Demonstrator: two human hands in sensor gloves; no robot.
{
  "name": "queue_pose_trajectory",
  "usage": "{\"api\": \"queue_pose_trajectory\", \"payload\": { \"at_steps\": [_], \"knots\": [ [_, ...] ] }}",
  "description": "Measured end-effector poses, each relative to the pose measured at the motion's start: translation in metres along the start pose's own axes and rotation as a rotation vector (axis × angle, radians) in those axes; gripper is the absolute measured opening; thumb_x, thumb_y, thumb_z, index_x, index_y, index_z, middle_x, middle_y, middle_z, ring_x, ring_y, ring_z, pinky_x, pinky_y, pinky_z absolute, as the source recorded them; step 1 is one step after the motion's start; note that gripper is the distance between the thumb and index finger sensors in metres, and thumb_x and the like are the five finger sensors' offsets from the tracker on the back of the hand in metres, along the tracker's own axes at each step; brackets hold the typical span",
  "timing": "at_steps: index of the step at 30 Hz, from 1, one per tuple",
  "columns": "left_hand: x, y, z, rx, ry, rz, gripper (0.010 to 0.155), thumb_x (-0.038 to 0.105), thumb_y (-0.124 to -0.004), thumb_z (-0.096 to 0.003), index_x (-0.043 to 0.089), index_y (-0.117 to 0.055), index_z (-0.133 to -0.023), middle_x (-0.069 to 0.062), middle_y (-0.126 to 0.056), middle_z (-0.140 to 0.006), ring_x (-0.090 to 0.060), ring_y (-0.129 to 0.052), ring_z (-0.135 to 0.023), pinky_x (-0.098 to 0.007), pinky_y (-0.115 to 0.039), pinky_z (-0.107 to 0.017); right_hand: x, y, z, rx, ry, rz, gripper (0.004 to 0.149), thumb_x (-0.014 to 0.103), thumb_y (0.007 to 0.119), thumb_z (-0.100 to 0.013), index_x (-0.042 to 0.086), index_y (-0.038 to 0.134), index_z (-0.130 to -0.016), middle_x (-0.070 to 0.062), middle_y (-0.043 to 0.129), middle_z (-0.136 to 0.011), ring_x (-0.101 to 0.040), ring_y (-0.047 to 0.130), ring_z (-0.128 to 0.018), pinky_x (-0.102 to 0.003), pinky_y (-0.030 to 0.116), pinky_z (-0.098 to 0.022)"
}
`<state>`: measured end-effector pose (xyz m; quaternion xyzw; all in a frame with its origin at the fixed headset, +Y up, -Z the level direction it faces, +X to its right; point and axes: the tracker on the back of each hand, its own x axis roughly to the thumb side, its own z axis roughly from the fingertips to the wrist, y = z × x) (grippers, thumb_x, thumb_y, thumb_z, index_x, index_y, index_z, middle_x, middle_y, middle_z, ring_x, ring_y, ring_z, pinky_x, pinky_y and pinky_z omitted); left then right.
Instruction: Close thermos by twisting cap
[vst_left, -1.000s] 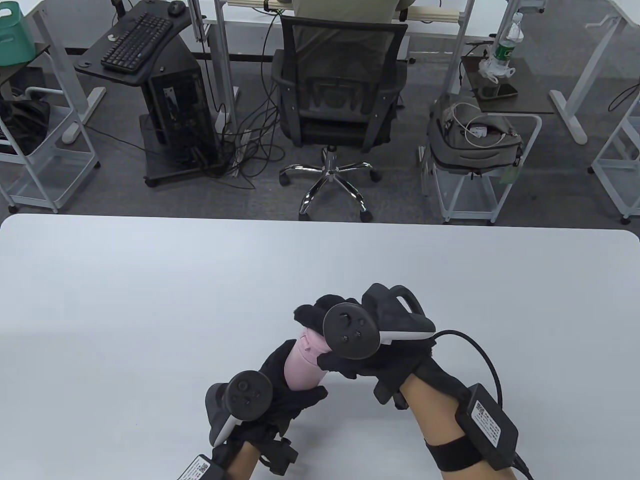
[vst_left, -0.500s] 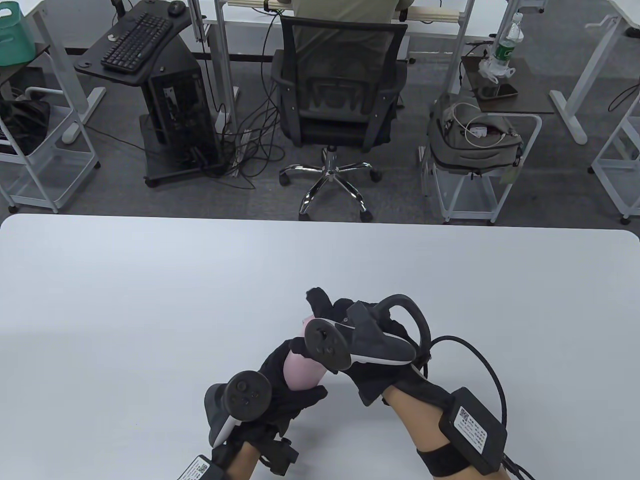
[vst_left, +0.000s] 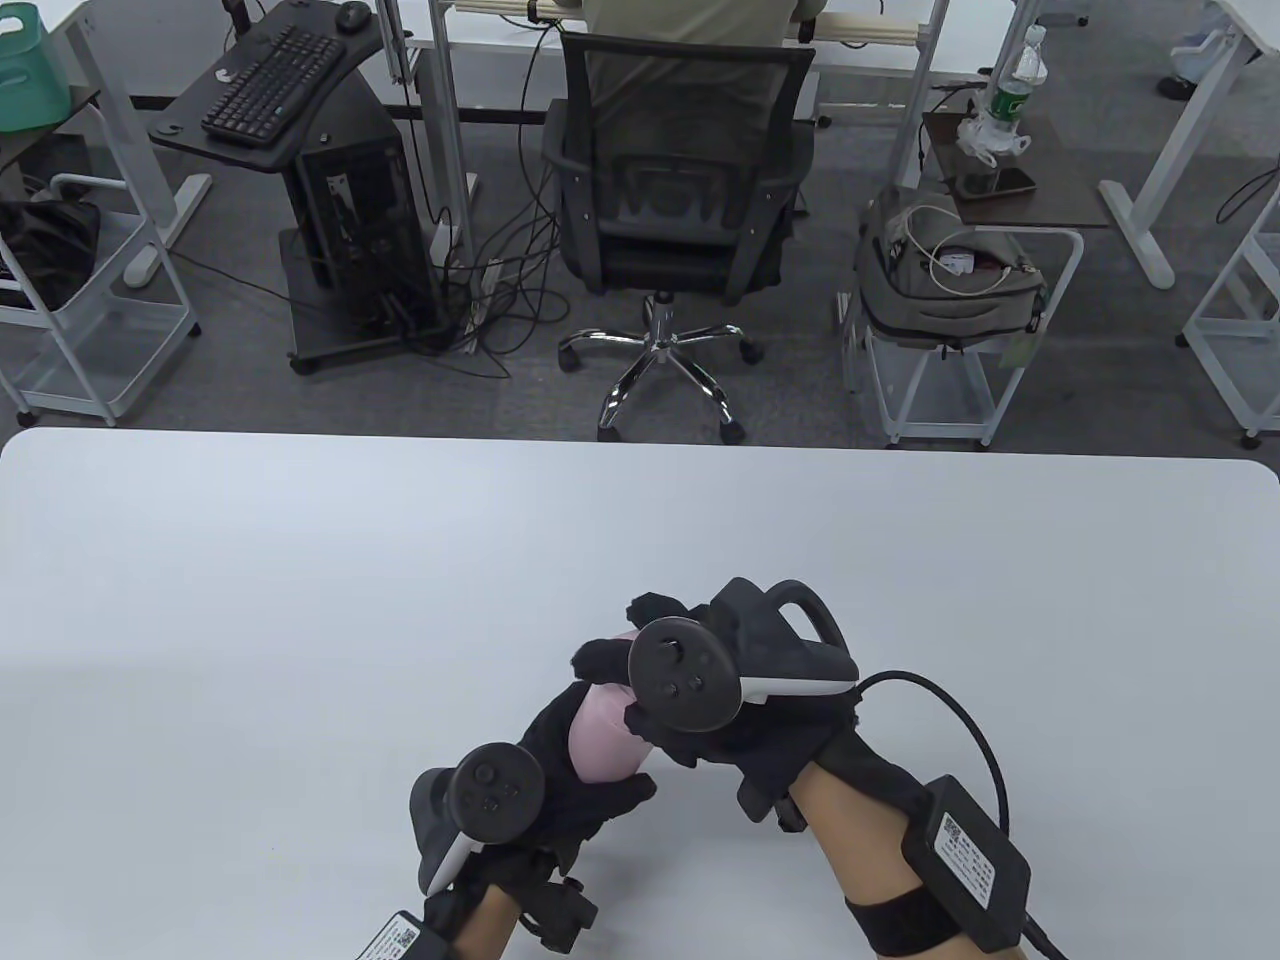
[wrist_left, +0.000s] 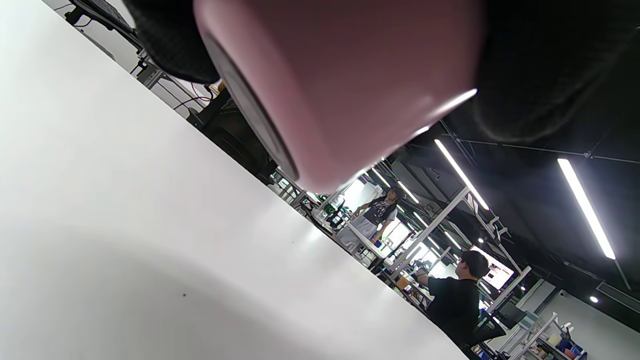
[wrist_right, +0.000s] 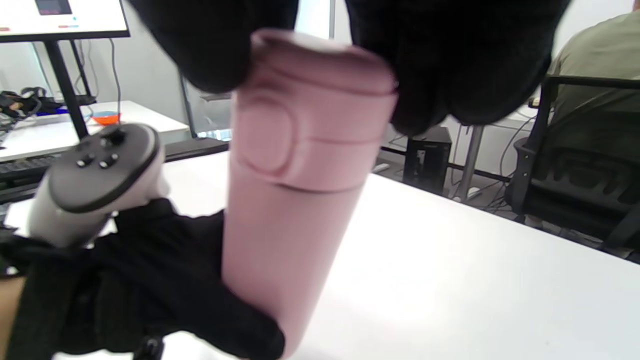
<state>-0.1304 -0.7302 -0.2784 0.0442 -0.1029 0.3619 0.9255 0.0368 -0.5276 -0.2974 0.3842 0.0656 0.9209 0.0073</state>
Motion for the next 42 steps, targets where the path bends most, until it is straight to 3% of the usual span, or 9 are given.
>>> {"api": "queue_pose_trajectory", "payload": {
  "at_steps": [7,13,16,18,19,23,30,36,42],
  "knots": [
    [0.0,-0.001,0.0,0.002,-0.006,-0.022,0.118,0.074,-0.084,-0.0213,0.022,-0.03,-0.112,-0.008,-0.045,-0.117,-0.033,-0.058,-0.106,-0.049,-0.067,-0.076,0.005,0.007,-0.005,-0.052,0.172,0.165,0.063,0.051,0.048,-0.067,0.012,0.053,-0.116,-0.028,0.085,-0.088,-0.026,0.097,-0.058,-0.045,0.086,-0.043],
    [0.001,-0.001,0.0,-0.003,-0.006,-0.007,0.118,0.075,-0.083,-0.0214,0.022,-0.03,-0.112,-0.008,-0.045,-0.117,-0.032,-0.058,-0.106,-0.048,-0.067,-0.076,0.003,0.009,-0.008,-0.128,0.252,0.211,0.076,0.06,0.041,-0.065,0.001,0.072,-0.103,-0.015,0.094,-0.066,-0.014,0.094,-0.035,-0.038,0.085,-0.03],
    [0.0,-0.001,0.0,0.0,0.0,-0.015,0.118,0.075,-0.083,-0.0215,0.022,-0.03,-0.112,-0.008,-0.045,-0.117,-0.033,-0.058,-0.106,-0.049,-0.067,-0.076,-0.003,0.009,-0.004,-0.126,0.216,0.175,0.088,0.067,0.041,-0.06,-0.001,0.054,-0.115,-0.021,0.086,-0.088,-0.028,0.096,-0.059,-0.049,0.084,-0.044],
    [-0.001,-0.001,0.0,0.002,0.002,-0.016,0.118,0.075,-0.084,-0.0214,0.022,-0.03,-0.112,-0.008,-0.045,-0.117,-0.033,-0.058,-0.106,-0.049,-0.067,-0.076,-0.009,0.01,0.0,-0.125,0.085,0.106,0.098,0.069,0.049,-0.056,0.001,0.025,-0.121,-0.038,0.049,-0.12,-0.063,0.065,-0.1,-0.077,0.064,-0.063],
    [-0.001,0.0,0.0,0.002,0.006,-0.013,0.118,0.074,-0.084,-0.0214,0.022,-0.03,-0.112,-0.008,-0.045,-0.117,-0.033,-0.058,-0.106,-0.049,-0.067,-0.076,-0.013,0.009,0.001,-0.123,0.005,0.06,0.101,0.069,0.055,-0.054,0.002,0.018,-0.12,-0.038,0.033,-0.122,-0.068,0.051,-0.104,-0.083,0.056,-0.063],
    [-0.002,-0.001,-0.001,-0.005,0.012,-0.013,0.118,0.074,-0.084,-0.0213,0.022,-0.03,-0.112,-0.008,-0.045,-0.117,-0.033,-0.058,-0.106,-0.049,-0.066,-0.076,-0.025,0.012,0.008,-0.024,-0.092,-0.102,0.104,0.054,0.078,-0.053,0.007,0.013,-0.118,-0.038,0.016,-0.12,-0.069,0.034,-0.104,-0.085,0.048,-0.065],
    [-0.001,-0.003,-0.002,-0.019,-0.007,-0.052,0.118,0.074,-0.084,-0.0209,0.023,-0.03,-0.113,-0.007,-0.044,-0.118,-0.032,-0.057,-0.107,-0.049,-0.066,-0.077,-0.035,0.017,0.012,-0.002,-0.116,-0.13,0.098,0.041,0.083,-0.054,0.007,0.017,-0.118,-0.034,0.024,-0.122,-0.064,0.042,-0.107,-0.083,0.051,-0.066],
    [-0.001,-0.003,-0.002,-0.018,-0.01,-0.054,0.118,0.074,-0.084,-0.0209,0.023,-0.03,-0.113,-0.007,-0.044,-0.118,-0.032,-0.057,-0.107,-0.049,-0.066,-0.077,-0.029,0.02,0.008,-0.016,-0.139,-0.065,0.085,0.032,0.081,-0.056,0.002,0.032,-0.118,-0.027,0.055,-0.118,-0.049,0.072,-0.103,-0.07,0.065,-0.07],
    [0.0,-0.002,-0.002,0.0,-0.003,-0.067,0.119,0.074,-0.084,-0.02,0.023,-0.031,-0.112,-0.007,-0.046,-0.117,-0.032,-0.058,-0.106,-0.049,-0.067,-0.076,-0.019,0.025,0.003,-0.037,-0.005,-0.004,0.08,0.045,0.064,-0.064,-0.006,0.034,-0.117,-0.033,0.068,-0.105,-0.043,0.086,-0.084,-0.06,0.075,-0.062]
  ]
}}
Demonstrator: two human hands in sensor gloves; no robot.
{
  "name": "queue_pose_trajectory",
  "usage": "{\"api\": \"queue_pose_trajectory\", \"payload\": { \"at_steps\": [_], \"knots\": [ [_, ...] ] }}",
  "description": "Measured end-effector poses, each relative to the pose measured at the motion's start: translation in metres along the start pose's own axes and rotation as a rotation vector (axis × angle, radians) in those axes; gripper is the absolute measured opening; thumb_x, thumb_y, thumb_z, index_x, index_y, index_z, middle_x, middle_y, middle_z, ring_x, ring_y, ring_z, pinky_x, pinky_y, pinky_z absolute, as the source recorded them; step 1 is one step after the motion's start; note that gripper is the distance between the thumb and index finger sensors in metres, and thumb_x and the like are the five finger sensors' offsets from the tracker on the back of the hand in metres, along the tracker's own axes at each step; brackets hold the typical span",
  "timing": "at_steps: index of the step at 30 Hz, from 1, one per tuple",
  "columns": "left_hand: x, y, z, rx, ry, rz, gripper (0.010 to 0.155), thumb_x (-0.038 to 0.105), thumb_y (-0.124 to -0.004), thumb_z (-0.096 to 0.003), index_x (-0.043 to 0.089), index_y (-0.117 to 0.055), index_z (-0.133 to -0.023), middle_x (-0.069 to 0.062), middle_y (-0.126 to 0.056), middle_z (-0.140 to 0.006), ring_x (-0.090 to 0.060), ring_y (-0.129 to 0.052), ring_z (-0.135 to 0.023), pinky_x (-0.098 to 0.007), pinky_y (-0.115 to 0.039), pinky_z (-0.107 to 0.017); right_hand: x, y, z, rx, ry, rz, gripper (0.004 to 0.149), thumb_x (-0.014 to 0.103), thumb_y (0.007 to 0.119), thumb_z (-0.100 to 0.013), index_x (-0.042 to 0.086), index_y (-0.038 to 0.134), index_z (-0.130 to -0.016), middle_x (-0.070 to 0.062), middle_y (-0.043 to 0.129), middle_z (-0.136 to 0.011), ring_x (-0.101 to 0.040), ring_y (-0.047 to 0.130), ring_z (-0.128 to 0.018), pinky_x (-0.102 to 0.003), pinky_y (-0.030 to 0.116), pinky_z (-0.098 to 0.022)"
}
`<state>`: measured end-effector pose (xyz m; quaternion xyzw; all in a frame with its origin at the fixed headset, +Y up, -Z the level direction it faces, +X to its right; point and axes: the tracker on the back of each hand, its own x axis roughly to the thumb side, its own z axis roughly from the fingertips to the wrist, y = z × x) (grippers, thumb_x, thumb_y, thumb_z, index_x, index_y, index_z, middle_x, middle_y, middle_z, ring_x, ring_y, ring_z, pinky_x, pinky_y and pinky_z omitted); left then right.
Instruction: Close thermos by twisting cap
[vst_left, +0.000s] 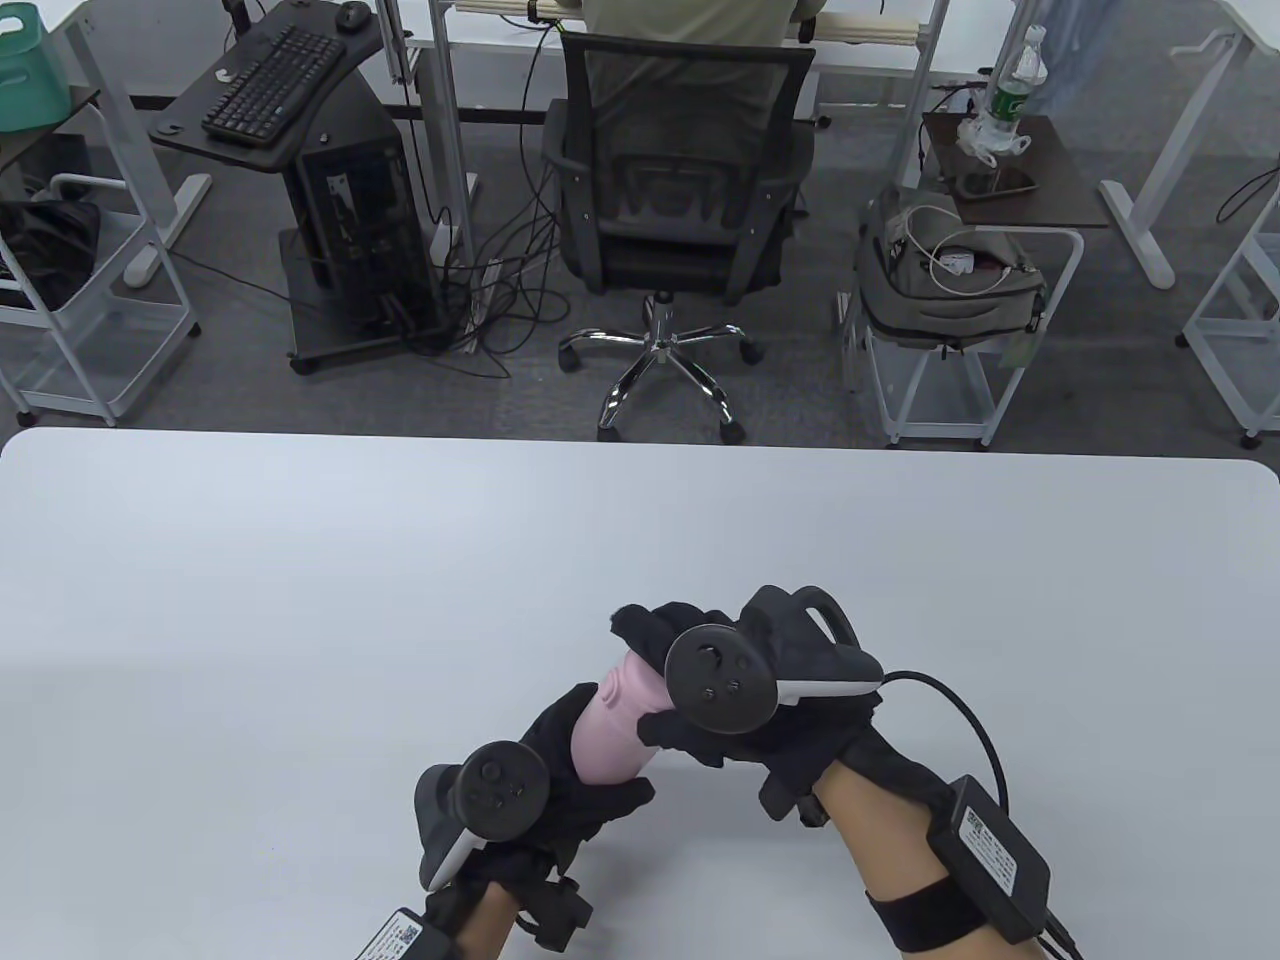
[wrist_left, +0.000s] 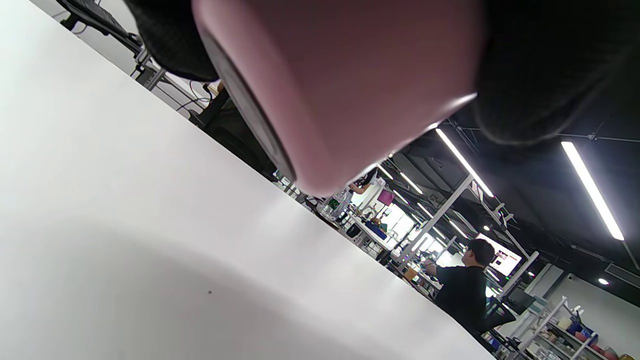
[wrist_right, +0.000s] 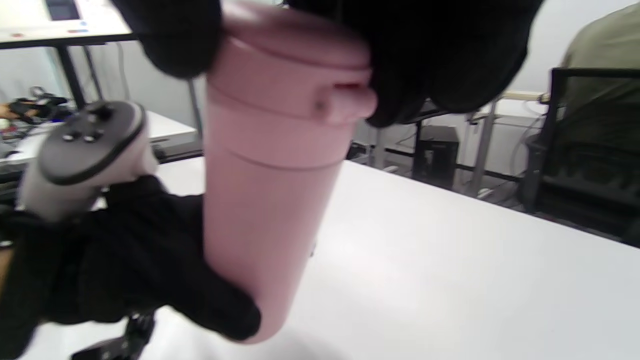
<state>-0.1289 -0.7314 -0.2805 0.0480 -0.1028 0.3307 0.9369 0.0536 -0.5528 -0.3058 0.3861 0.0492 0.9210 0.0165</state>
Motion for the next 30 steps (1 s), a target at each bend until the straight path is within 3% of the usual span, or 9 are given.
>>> {"api": "queue_pose_trajectory", "payload": {
  "at_steps": [2,6,9,11,13,14,16,24,30],
  "knots": [
    [0.0,0.001,0.0,0.0,-0.006,0.005,0.12,0.076,-0.084,-0.0191,0.022,-0.031,-0.113,-0.007,-0.047,-0.117,-0.032,-0.059,-0.105,-0.048,-0.068,-0.076,0.003,0.001,0.0,-0.068,0.043,0.076,0.082,0.053,0.058,-0.065,-0.007,0.038,-0.116,-0.028,0.079,-0.094,-0.028,0.095,-0.069,-0.052,0.082,-0.053],
    [0.002,0.002,0.001,0.012,-0.011,-0.003,0.122,0.077,-0.083,-0.0178,0.022,-0.031,-0.113,-0.008,-0.047,-0.116,-0.031,-0.06,-0.105,-0.048,-0.069,-0.075,0.011,0.004,0.0,-0.15,0.129,0.123,0.08,0.058,0.052,-0.066,-0.007,0.049,-0.114,-0.022,0.089,-0.076,-0.019,0.095,-0.046,-0.045,0.084,-0.039],
    [0.002,0.002,0.001,0.007,-0.008,0.013,0.122,0.077,-0.084,-0.0172,0.023,-0.031,-0.113,-0.007,-0.047,-0.116,-0.031,-0.06,-0.105,-0.047,-0.069,-0.076,0.016,0.004,0.0,-0.174,0.171,0.162,0.084,0.062,0.05,-0.065,-0.006,0.051,-0.113,-0.018,0.091,-0.07,-0.015,0.094,-0.04,-0.043,0.084,-0.035],
    [0.003,0.003,0.002,0.018,-0.011,-0.006,0.122,0.076,-0.084,-0.017,0.023,-0.031,-0.113,-0.007,-0.047,-0.116,-0.031,-0.059,-0.105,-0.048,-0.068,-0.076,0.015,-0.001,-0.001,-0.069,0.15,0.16,0.091,0.067,0.048,-0.063,-0.004,0.038,-0.119,-0.018,0.089,-0.082,-0.025,0.098,-0.054,-0.049,0.085,-0.042],
    [0.003,0.004,0.001,0.018,-0.013,-0.013,0.122,0.076,-0.084,-0.0173,0.022,-0.031,-0.113,-0.008,-0.047,-0.116,-0.032,-0.06,-0.105,-0.048,-0.068,-0.075,0.015,-0.006,0.001,0.07,0.081,0.047,0.085,0.065,0.053,-0.062,0.016,0.015,-0.119,-0.039,0.058,-0.115,-0.057,0.081,-0.091,-0.069,0.074,-0.059],
    [0.002,0.004,0.001,0.015,-0.016,-0.006,0.122,0.076,-0.084,-0.0172,0.023,-0.031,-0.113,-0.007,-0.047,-0.116,-0.031,-0.06,-0.105,-0.048,-0.068,-0.076,0.015,-0.007,0.002,0.068,0.037,0.018,0.079,0.06,0.06,-0.062,0.022,0.018,-0.118,-0.041,0.044,-0.119,-0.066,0.071,-0.097,-0.077,0.068,-0.06],
    [0.003,0.004,0.001,0.012,-0.014,0.005,0.122,0.076,-0.084,-0.0171,0.023,-0.031,-0.113,-0.007,-0.047,-0.116,-0.031,-0.059,-0.105,-0.048,-0.068,-0.076,0.018,-0.011,0.003,0.055,-0.055,-0.011,0.07,0.045,0.071,-0.063,0.03,0.028,-0.116,-0.041,0.038,-0.12,-0.069,0.062,-0.1,-0.083,0.063,-0.061],
    [0.002,0.004,0.002,0.014,-0.03,-0.01,0.122,0.076,-0.085,-0.017,0.024,-0.031,-0.113,-0.007,-0.047,-0.116,-0.031,-0.059,-0.105,-0.048,-0.067,-0.076,0.024,-0.014,-0.002,0.126,-0.05,0.04,0.053,0.028,0.077,-0.06,0.025,0.06,-0.11,-0.039,0.053,-0.116,-0.059,0.077,-0.097,-0.072,0.074,-0.063],
    [0.002,0.007,0.003,0.05,-0.036,-0.021,0.122,0.078,-0.084,-0.0162,0.026,-0.031,-0.113,-0.006,-0.049,-0.116,-0.029,-0.062,-0.104,-0.047,-0.07,-0.075,0.025,-0.009,-0.006,0.088,-0.015,-0.02,0.05,0.03,0.067,-0.065,0.014,0.057,-0.112,-0.043,0.058,-0.107,-0.059,0.079,-0.085,-0.055,0.084,-0.062]
  ]
}}
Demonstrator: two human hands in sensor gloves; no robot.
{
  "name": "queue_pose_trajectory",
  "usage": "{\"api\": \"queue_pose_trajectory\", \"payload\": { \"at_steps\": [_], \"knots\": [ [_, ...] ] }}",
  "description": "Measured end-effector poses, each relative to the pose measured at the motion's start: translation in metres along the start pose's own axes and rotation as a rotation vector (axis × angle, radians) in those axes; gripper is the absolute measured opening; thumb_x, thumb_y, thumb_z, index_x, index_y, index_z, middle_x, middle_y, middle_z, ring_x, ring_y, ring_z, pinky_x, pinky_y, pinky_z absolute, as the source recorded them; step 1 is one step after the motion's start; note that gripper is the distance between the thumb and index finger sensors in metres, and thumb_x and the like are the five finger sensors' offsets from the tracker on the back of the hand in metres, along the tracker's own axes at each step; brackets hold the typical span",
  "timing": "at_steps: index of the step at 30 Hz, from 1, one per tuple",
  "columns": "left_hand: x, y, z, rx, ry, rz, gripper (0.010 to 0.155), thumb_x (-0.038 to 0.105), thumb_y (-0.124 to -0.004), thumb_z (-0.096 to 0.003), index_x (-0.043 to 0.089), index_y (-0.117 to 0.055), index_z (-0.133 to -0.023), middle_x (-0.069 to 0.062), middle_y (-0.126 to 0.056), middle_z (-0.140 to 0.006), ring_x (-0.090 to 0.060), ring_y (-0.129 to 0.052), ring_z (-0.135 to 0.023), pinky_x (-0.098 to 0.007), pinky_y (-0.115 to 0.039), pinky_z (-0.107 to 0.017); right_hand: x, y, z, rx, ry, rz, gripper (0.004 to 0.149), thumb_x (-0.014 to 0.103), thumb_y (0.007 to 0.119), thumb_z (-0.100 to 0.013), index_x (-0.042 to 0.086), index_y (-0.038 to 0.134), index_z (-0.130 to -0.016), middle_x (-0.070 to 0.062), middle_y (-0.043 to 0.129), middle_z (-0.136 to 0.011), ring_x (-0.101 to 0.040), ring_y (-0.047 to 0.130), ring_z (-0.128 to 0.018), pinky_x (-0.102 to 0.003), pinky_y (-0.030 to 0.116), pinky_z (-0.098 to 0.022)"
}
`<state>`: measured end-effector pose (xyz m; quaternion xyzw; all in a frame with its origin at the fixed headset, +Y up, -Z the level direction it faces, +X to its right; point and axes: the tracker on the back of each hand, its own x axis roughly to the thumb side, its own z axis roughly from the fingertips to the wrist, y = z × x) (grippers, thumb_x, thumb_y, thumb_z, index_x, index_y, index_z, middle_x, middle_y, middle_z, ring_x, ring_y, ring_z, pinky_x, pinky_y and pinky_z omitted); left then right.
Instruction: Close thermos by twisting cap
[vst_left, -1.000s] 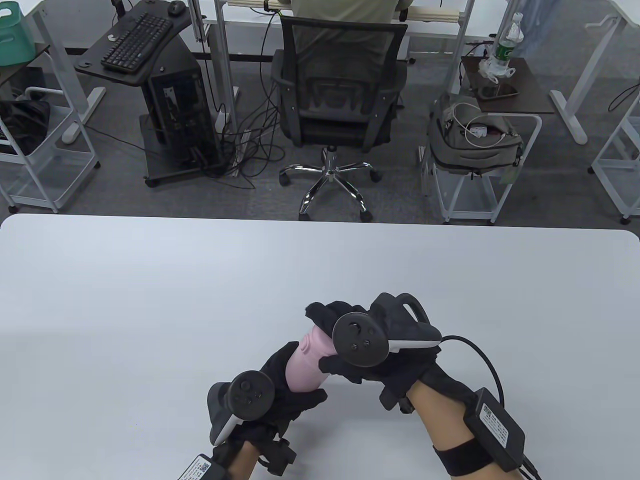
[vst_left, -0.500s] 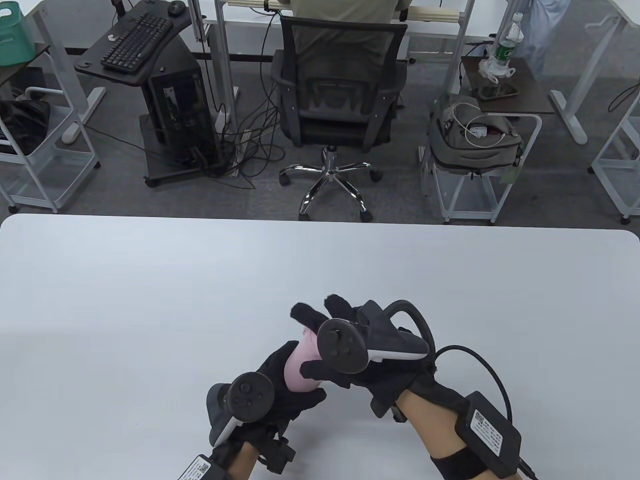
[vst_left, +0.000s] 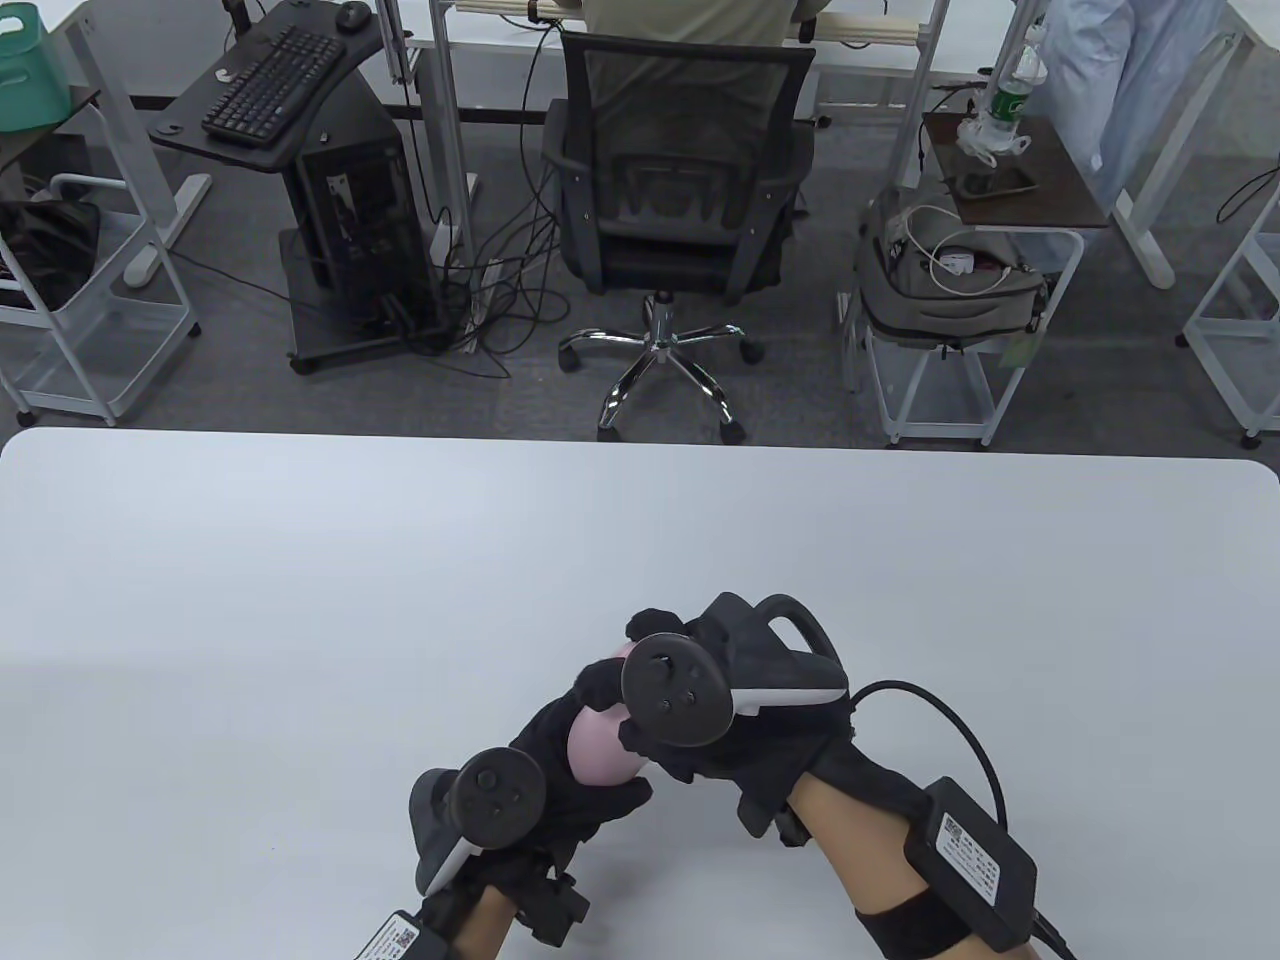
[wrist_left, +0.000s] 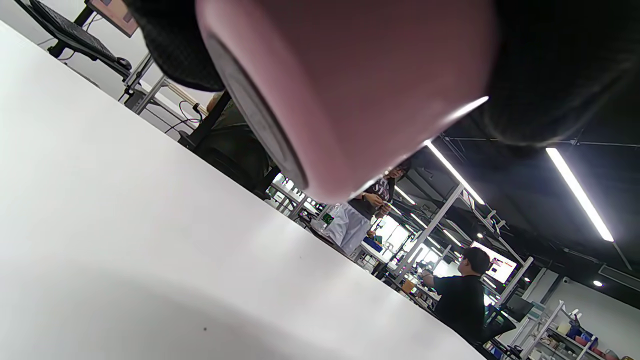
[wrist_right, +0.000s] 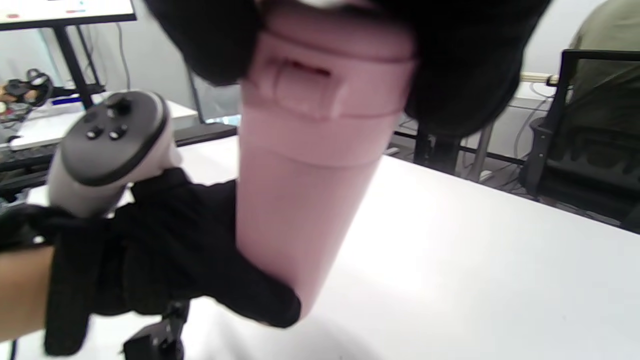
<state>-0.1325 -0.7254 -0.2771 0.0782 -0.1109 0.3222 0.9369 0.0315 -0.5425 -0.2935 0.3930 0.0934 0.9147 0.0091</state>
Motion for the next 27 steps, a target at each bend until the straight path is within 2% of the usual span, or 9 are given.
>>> {"api": "queue_pose_trajectory", "payload": {
  "at_steps": [5,9,13,18,20,22,23,26,27],
  "knots": [
    [0.002,-0.001,0.001,0.014,0.001,-0.007,0.122,0.079,-0.084,-0.0156,0.027,-0.032,-0.113,-0.006,-0.052,-0.115,-0.029,-0.064,-0.104,-0.045,-0.073,-0.074,0.01,0.009,-0.004,-0.058,0.14,0.208,0.052,0.041,0.044,-0.071,0.012,0.045,-0.114,-0.038,0.072,-0.095,-0.038,0.094,-0.067,-0.035,0.094,-0.048],
    [0.006,-0.001,0.002,0.018,-0.001,-0.004,0.123,0.08,-0.084,-0.0153,0.026,-0.032,-0.113,-0.007,-0.052,-0.115,-0.029,-0.065,-0.103,-0.045,-0.074,-0.074,0.009,0.009,-0.002,-0.164,0.238,0.174,0.054,0.047,0.046,-0.071,0.011,0.055,-0.111,-0.032,0.082,-0.082,-0.023,0.098,-0.043,-0.02,0.093,-0.023],
    [0.009,-0.001,0.002,0.016,-0.009,-0.015,0.124,0.081,-0.084,-0.0153,0.026,-0.032,-0.113,-0.007,-0.052,-0.115,-0.029,-0.065,-0.103,-0.045,-0.075,-0.073,0.009,0.009,0.0,-0.196,0.281,0.167,0.056,0.048,0.048,-0.071,0.009,0.06,-0.109,-0.031,0.085,-0.076,-0.018,0.097,-0.033,-0.015,0.088,-0.014],
    [0.01,-0.002,0.002,0.016,-0.008,-0.031,0.124,0.081,-0.084,-0.0153,0.026,-0.031,-0.113,-0.007,-0.051,-0.115,-0.029,-0.064,-0.103,-0.045,-0.074,-0.073,0.008,0.014,0.004,-0.239,0.303,0.166,0.059,0.05,0.047,-0.071,0.007,0.061,-0.108,-0.029,0.085,-0.076,-0.017,0.096,-0.032,-0.015,0.087,-0.014],
    [0.008,-0.003,0.002,0.026,0.007,-0.046,0.125,0.08,-0.084,-0.0155,0.025,-0.029,-0.113,-0.007,-0.049,-0.115,-0.03,-0.062,-0.103,-0.047,-0.073,-0.073,0.005,0.018,0.006,-0.255,0.281,0.154,0.065,0.055,0.043,-0.069,0.006,0.054,-0.112,-0.027,0.084,-0.082,-0.018,0.097,-0.039,-0.017,0.089,-0.019],
    [0.002,0.001,0.0,0.039,0.018,-0.049,0.125,0.08,-0.084,-0.0157,0.026,-0.027,-0.112,-0.007,-0.047,-0.115,-0.03,-0.06,-0.104,-0.048,-0.071,-0.074,-0.004,0.02,0.014,-0.324,0.219,0.057,0.079,0.062,0.036,-0.065,0.004,0.033,-0.119,-0.027,0.079,-0.094,-0.025,0.097,-0.052,-0.027,0.09,-0.03],
    [-0.002,0.004,0.0,0.054,0.035,-0.028,0.125,0.08,-0.084,-0.0155,0.026,-0.026,-0.112,-0.006,-0.046,-0.115,-0.03,-0.059,-0.104,-0.047,-0.071,-0.074,-0.007,0.02,0.018,-0.357,0.216,0.012,0.081,0.064,0.035,-0.065,0.005,0.026,-0.12,-0.035,0.069,-0.102,-0.036,0.096,-0.059,-0.036,0.09,-0.035],
    [-0.035,0.028,-0.009,0.149,0.186,0.1,0.125,0.079,-0.084,-0.0148,0.028,-0.022,-0.111,-0.003,-0.042,-0.115,-0.027,-0.054,-0.106,-0.046,-0.066,-0.076,-0.025,0.022,0.033,-0.474,0.27,-0.057,0.084,0.065,0.039,-0.065,0.005,0.024,-0.121,-0.041,0.062,-0.107,-0.047,0.094,-0.065,-0.045,0.089,-0.039],
    [-0.046,0.033,-0.013,0.159,0.233,0.139,0.125,0.078,-0.084,-0.0146,0.029,-0.021,-0.111,-0.009,-0.043,-0.113,-0.028,-0.054,-0.105,-0.046,-0.065,-0.076,-0.03,0.024,0.035,-0.486,0.284,-0.058,0.083,0.064,0.041,-0.065,0.005,0.025,-0.121,-0.041,0.063,-0.107,-0.048,0.093,-0.066,-0.046,0.088,-0.04]
  ]
}}
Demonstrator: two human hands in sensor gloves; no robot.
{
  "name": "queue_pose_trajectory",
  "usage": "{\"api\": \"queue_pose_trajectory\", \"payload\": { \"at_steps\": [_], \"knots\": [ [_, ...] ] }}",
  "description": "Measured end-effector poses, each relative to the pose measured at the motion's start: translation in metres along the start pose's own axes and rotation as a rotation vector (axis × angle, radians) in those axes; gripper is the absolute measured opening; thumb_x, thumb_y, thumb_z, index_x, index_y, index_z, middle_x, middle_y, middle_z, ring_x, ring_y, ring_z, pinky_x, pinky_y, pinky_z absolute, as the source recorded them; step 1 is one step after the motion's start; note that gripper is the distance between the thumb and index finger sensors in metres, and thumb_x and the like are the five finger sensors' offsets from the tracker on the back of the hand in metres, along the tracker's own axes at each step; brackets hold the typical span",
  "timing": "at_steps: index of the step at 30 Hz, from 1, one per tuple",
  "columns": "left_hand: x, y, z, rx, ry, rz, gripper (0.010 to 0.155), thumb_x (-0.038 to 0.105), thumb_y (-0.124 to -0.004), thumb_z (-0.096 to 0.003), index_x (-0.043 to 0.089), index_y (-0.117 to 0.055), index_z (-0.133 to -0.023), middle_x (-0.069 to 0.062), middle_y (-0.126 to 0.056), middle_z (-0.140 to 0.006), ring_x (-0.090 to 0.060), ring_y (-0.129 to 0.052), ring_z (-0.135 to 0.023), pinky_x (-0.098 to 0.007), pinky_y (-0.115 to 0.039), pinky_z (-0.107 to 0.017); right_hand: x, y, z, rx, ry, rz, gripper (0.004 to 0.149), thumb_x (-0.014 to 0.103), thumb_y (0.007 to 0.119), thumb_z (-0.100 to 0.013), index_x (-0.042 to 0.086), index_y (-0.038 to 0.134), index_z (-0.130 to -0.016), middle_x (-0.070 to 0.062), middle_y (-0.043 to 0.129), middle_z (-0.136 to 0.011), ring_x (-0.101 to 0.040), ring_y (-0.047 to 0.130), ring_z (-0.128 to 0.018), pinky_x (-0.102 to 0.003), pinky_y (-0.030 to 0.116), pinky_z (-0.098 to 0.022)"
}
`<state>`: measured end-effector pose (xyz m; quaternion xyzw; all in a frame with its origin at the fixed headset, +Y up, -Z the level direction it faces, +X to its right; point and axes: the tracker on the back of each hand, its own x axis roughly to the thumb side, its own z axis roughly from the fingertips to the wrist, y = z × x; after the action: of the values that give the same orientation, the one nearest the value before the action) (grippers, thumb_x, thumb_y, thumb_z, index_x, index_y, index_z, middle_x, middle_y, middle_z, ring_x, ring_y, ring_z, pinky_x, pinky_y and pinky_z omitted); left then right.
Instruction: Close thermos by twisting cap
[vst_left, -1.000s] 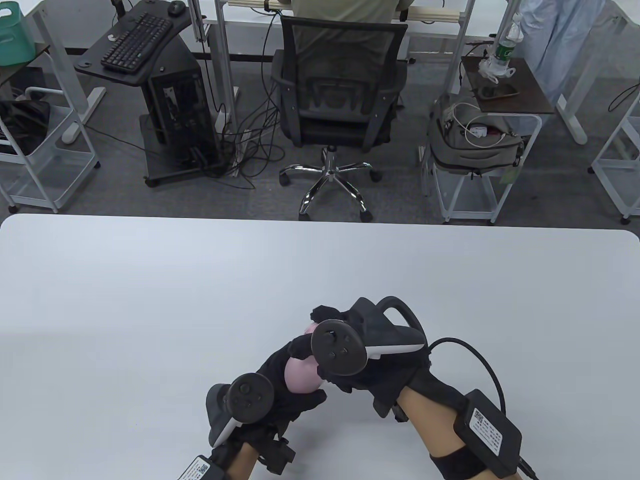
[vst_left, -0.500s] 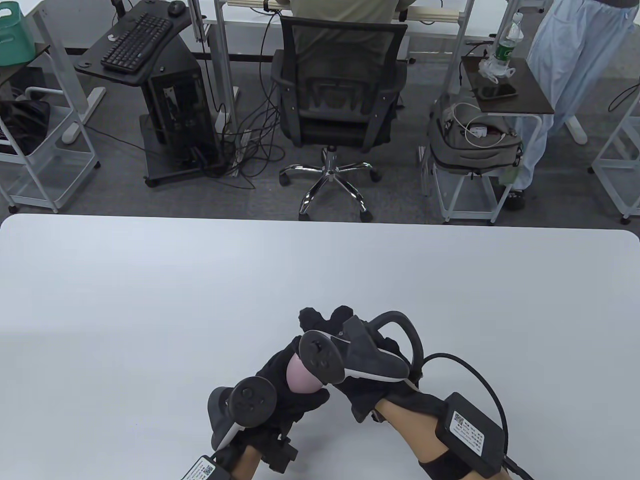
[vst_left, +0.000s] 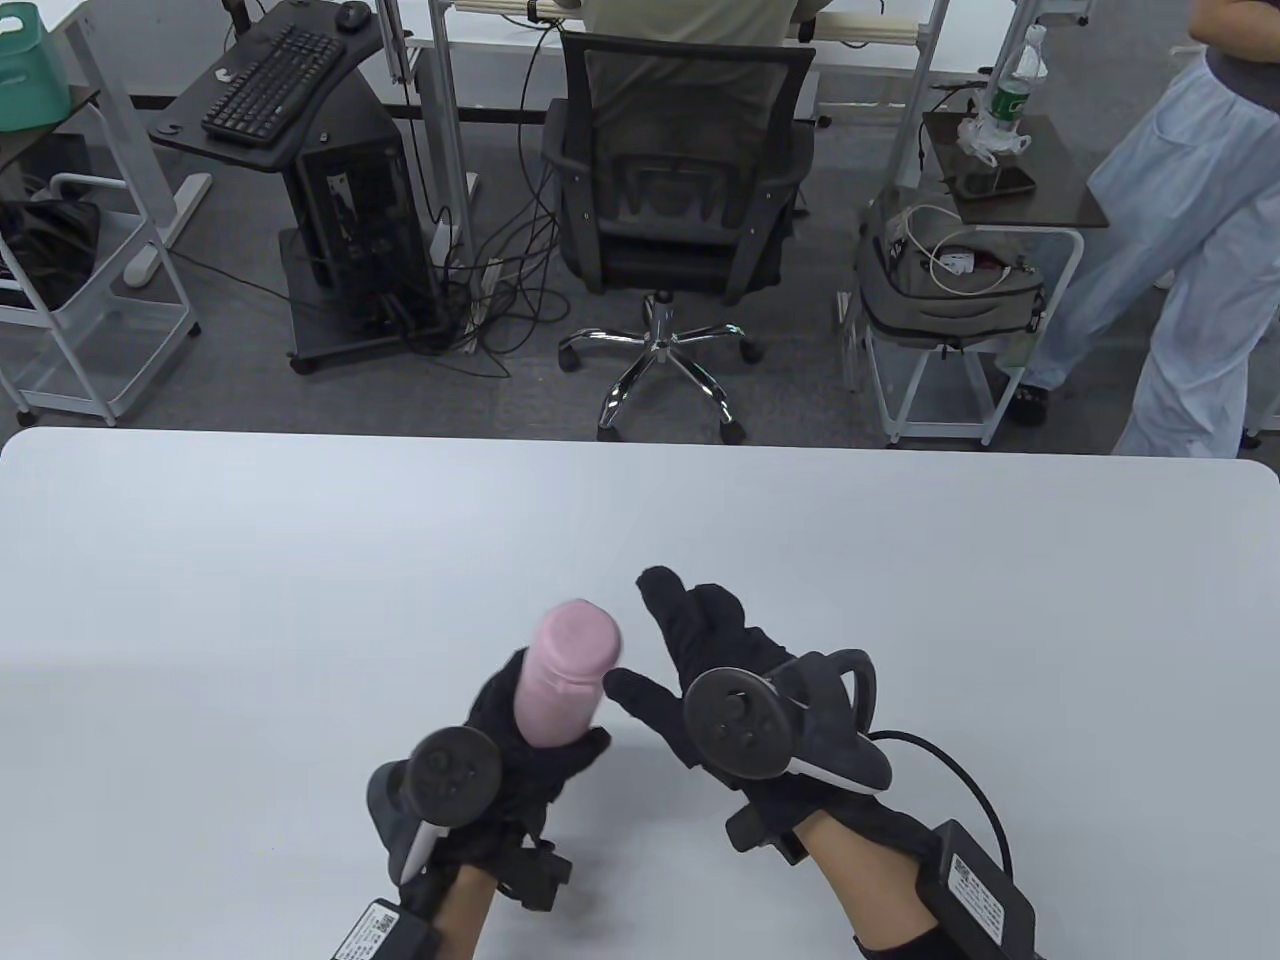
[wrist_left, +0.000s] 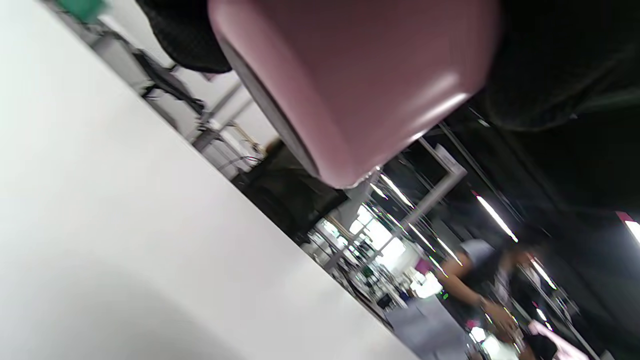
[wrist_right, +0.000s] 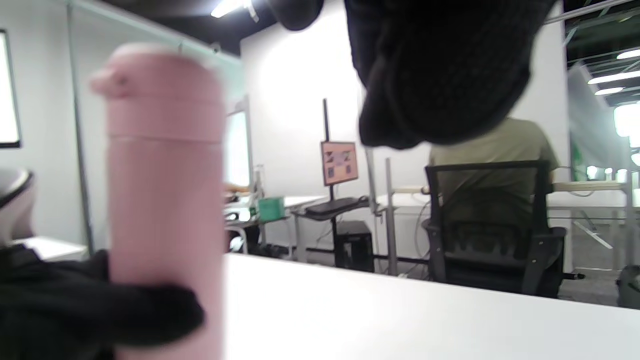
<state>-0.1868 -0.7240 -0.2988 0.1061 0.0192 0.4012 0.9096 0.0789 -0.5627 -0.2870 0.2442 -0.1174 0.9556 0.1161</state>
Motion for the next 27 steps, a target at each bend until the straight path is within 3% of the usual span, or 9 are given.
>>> {"api": "queue_pose_trajectory", "payload": {
  "at_steps": [2,6,9,10,16,27],
  "knots": [
    [-0.034,0.031,-0.025,0.046,0.131,0.073,0.124,0.073,-0.088,-0.0136,0.033,-0.021,-0.11,-0.011,-0.041,-0.113,-0.031,-0.053,-0.102,-0.049,-0.063,-0.075,-0.019,0.011,0.0,0.021,0.025,0.013,0.082,0.062,0.043,-0.066,0.004,0.028,-0.121,-0.04,0.064,-0.106,-0.047,0.092,-0.07,-0.049,0.088,-0.044],
    [-0.097,0.094,-0.065,0.14,0.354,-0.136,0.121,0.074,-0.086,-0.0166,0.036,-0.019,-0.11,-0.001,-0.045,-0.114,-0.022,-0.056,-0.102,-0.047,-0.064,-0.078,-0.048,0.048,-0.003,0.127,0.084,-0.011,0.08,0.059,0.047,-0.065,0.002,0.033,-0.12,-0.038,0.064,-0.105,-0.048,0.089,-0.075,-0.054,0.085,-0.049],
    [-0.136,0.121,-0.081,0.171,0.496,-0.286,0.115,0.072,-0.085,-0.0216,0.038,-0.02,-0.11,0.005,-0.051,-0.116,-0.012,-0.064,-0.103,-0.048,-0.064,-0.08,-0.063,0.069,-0.003,0.176,0.124,-0.042,0.079,0.057,0.049,-0.065,0.001,0.034,-0.119,-0.038,0.063,-0.106,-0.051,0.086,-0.078,-0.057,0.083,-0.05],
    [-0.149,0.124,-0.084,0.167,0.519,-0.283,0.118,0.07,-0.088,-0.0204,0.037,-0.02,-0.111,0.005,-0.052,-0.116,-0.006,-0.066,-0.104,-0.046,-0.065,-0.081,-0.067,0.076,-0.003,0.178,0.134,-0.05,0.079,0.057,0.049,-0.065,0.001,0.035,-0.119,-0.037,0.063,-0.106,-0.051,0.086,-0.079,-0.057,0.083,-0.05],
    [-0.191,0.116,-0.087,0.128,0.631,-0.22,0.125,0.062,-0.096,-0.0171,0.031,-0.022,-0.113,0.001,-0.055,-0.114,-0.013,-0.074,-0.102,-0.03,-0.074,-0.081,-0.078,0.091,-0.006,0.17,0.146,-0.074,0.078,0.056,0.05,-0.065,0.001,0.037,-0.119,-0.038,0.062,-0.107,-0.052,0.086,-0.08,-0.059,0.082,-0.051],
    [-0.193,0.11,-0.085,0.115,0.646,-0.246,0.119,0.068,-0.09,-0.021,0.032,-0.025,-0.114,0.008,-0.054,-0.114,-0.008,-0.07,-0.104,-0.04,-0.071,-0.081,-0.077,0.103,-0.007,0.197,0.136,-0.057,0.077,0.055,0.052,-0.066,0.0,0.039,-0.118,-0.038,0.06,-0.109,-0.054,0.083,-0.083,-0.061,0.08,-0.053]
  ]
}}
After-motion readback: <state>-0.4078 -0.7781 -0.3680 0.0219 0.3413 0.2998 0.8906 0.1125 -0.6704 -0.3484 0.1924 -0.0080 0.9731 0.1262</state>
